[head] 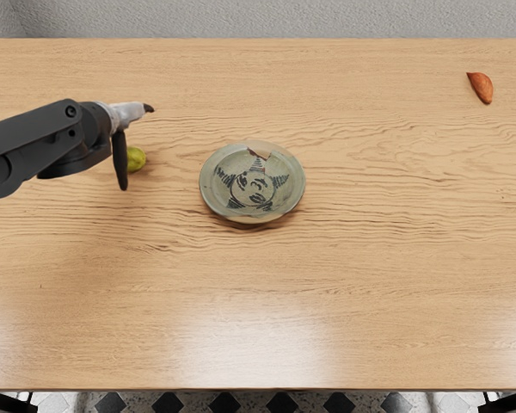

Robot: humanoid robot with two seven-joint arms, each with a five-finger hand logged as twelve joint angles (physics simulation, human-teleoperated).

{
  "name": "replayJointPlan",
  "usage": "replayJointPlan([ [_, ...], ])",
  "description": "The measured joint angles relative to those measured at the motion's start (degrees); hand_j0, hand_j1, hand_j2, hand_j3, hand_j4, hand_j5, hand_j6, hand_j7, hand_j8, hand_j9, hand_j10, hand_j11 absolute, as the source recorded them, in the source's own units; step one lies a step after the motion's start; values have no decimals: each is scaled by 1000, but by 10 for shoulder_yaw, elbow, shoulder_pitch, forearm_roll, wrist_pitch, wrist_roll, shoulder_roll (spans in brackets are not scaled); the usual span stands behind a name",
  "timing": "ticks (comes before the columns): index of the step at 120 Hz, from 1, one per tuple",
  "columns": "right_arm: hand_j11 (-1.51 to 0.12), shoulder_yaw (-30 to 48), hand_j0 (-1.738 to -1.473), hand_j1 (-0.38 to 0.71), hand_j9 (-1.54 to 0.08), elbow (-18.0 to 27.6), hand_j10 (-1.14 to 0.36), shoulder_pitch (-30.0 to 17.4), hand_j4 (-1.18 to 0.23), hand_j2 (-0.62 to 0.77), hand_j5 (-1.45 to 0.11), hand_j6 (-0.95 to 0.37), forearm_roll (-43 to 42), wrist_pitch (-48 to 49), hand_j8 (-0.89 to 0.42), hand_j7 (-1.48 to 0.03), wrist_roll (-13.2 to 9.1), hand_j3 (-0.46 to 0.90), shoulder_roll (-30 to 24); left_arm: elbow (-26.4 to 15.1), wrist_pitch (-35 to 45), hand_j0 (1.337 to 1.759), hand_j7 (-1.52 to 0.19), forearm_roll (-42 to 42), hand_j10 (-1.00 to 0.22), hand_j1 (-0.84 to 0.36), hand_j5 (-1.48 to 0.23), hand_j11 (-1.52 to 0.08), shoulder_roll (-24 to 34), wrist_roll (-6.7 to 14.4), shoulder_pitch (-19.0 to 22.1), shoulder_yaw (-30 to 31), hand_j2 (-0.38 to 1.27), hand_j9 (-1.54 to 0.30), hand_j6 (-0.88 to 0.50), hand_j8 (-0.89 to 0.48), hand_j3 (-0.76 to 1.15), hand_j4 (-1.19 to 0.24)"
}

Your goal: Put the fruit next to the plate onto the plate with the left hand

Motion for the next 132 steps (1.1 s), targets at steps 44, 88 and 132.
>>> replayJointPlan([
  [44, 0, 0, -1658, -349, 0, 0, 0, 0, 0, 0, 0, 0, 0, 0, 0, 0, 0, 0, 0, 65, 64, 1658, -121, 1, -96, 240, -121, -120, -34, 0, 11, 41, 21, -120, -98, -97, 0, -96],
  [88, 0, 0, -1658, -349, 0, 0, 0, 0, 0, 0, 0, 0, 0, 0, 0, 0, 0, 0, 0, 75, 78, 1658, -159, 2, -125, 204, -159, -158, -62, 0, 12, 54, 27, -159, -127, -126, 0, -126],
  [132, 0, 0, -1658, -349, 0, -1, 0, 0, 0, 0, 0, 0, 0, 0, 0, 0, 0, 0, 0, 148, 80, 1658, -257, 1, -200, 114, -257, -257, -99, 0, 19, 60, 42, -257, -202, -202, 0, -201],
])
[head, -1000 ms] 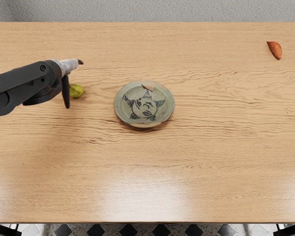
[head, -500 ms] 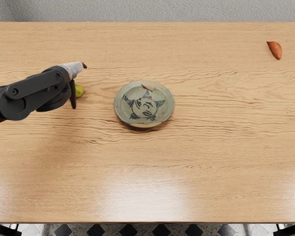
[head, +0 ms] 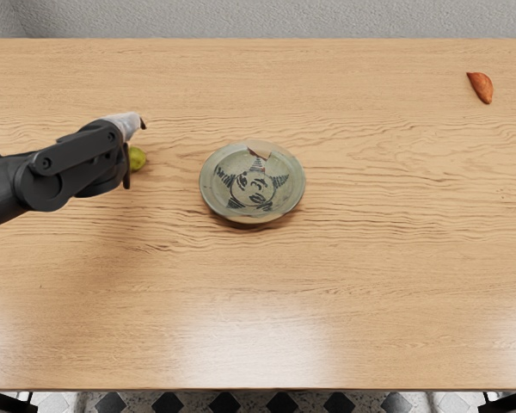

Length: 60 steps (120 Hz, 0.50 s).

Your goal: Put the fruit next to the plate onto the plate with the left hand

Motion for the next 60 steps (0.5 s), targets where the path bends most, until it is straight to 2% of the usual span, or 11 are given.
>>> replayJointPlan([
  [60, 0, 0, -1658, -349, 0, 0, 0, 0, 0, 0, 0, 0, 0, 0, 0, 0, 0, 0, 0, 13, 6, 1658, -376, -1, -292, 4, -376, -376, -7, 0, 8, 1, 60, -376, -293, -293, 0, -292],
])
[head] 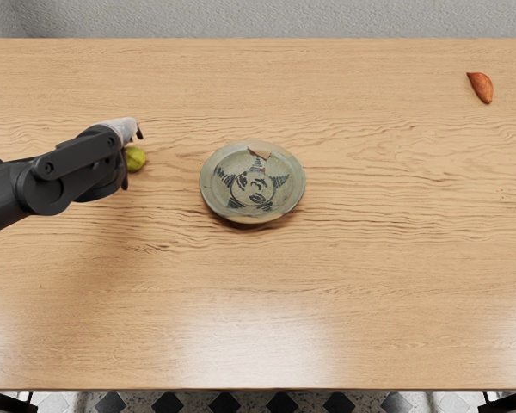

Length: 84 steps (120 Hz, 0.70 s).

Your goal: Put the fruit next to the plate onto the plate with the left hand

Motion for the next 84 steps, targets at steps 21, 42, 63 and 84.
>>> replayJointPlan([
  [21, 0, 0, -1658, -349, 0, 0, 0, 0, 0, 0, 0, 0, 0, 0, 0, 0, 0, 0, 0, 0, 0, 1658, -418, 0, -324, -35, -418, -418, -6, 0, -1, -1, 67, -418, -325, -325, 0, -324],
  [42, 0, 0, -1658, -349, 0, 0, 0, 0, 0, 0, 0, 0, 0, 0, 0, 0, 0, 0, 0, 5, 0, 1658, -479, -3, -371, -91, -479, -479, -7, 0, 1, -1, 76, -479, -372, -372, 0, -371],
  [63, 0, 0, -1658, -349, 0, 0, 0, -1, 0, 0, 0, 0, 0, 0, 0, 0, 0, 0, 0, 22, 0, 1658, -516, -5, -398, -125, -516, -515, -9, 0, 1, -1, 82, -516, -399, -399, 0, -399],
  [84, 0, 0, -1658, -349, 0, 0, 0, -1, 0, 0, 0, 0, 1, 0, 0, 0, 0, 0, 0, 26, 1, 1658, -544, -5, -420, -151, -544, -544, -18, 0, 1, 0, 87, -544, -421, -421, 0, -420],
])
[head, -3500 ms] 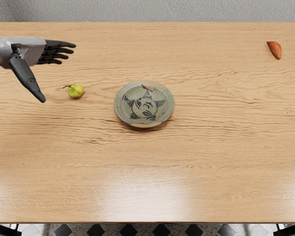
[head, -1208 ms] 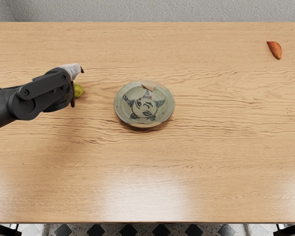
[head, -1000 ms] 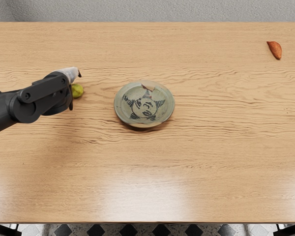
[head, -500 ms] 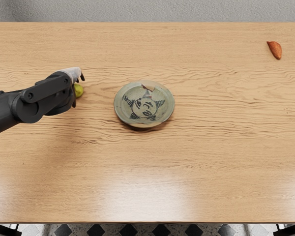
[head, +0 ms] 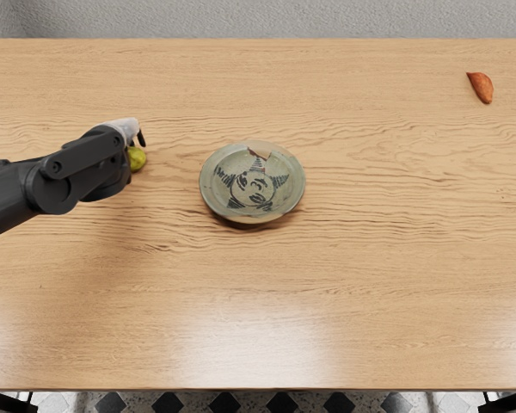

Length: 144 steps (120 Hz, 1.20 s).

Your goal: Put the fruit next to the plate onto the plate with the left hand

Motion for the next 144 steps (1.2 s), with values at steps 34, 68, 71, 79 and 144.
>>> replayJointPlan([
  [34, 0, 0, -1658, -349, 0, 0, 0, 0, 0, 0, 0, 0, 0, 0, 0, 0, 0, 0, 0, 7, 0, 1658, -624, 0, -481, -224, -621, -623, -8, 0, 0, 0, 99, -623, -462, -481, 0, -483],
  [68, 0, 0, -1658, -349, 0, 0, 0, 0, 0, 0, 0, 0, 0, 0, 0, 0, 0, 0, 0, 13, 0, 1655, -716, 1, -554, -256, -696, -732, -10, 0, 5, 0, 112, -732, -518, -525, 0, -575],
  [71, 0, 0, -1658, -349, 0, 0, 0, 0, 0, 0, 0, 0, 0, 0, 0, 0, 0, 0, 0, 13, 0, 1655, -726, 1, -560, -256, -706, -741, -10, 0, 5, 0, 121, -741, -516, -527, 0, -581],
  [79, 0, 0, -1658, -349, 0, 0, 0, 0, 0, 0, 0, 0, 0, 0, 0, 0, 0, 0, 0, 13, 0, 1655, -758, 0, -580, -261, -738, -769, -10, 0, 5, 0, 162, -770, -509, -525, 0, -598],
  [144, 0, 0, -1658, -349, 0, -1, 0, 0, 0, 0, 0, 0, 0, 0, 0, 0, 0, 0, 0, 32, -27, 1627, -894, -10, -664, -293, -893, -901, -31, 0, -22, -1, 178, -902, -432, -450, 97, -670],
])
